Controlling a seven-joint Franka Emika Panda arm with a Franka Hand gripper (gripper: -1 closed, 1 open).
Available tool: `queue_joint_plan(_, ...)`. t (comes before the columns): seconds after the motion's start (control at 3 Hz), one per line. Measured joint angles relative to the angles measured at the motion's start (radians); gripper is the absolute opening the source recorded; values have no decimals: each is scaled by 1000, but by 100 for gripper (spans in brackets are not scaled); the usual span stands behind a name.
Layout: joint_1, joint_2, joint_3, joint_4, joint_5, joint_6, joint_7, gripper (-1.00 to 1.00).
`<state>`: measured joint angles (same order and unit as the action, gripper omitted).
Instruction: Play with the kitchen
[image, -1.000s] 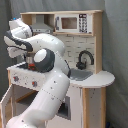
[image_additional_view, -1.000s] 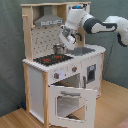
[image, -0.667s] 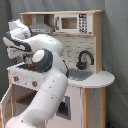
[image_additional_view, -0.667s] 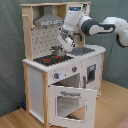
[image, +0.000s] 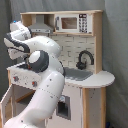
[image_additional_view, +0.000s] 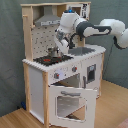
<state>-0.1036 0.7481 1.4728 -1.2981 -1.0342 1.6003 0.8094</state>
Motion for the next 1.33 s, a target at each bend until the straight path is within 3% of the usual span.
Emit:
queue_joint_plan(1.0, 190, 52, -143, 184, 0, 0, -79, -100)
queue_joint_plan(1.33, 217, 64, -156, 217, 1, -86, -111, -100)
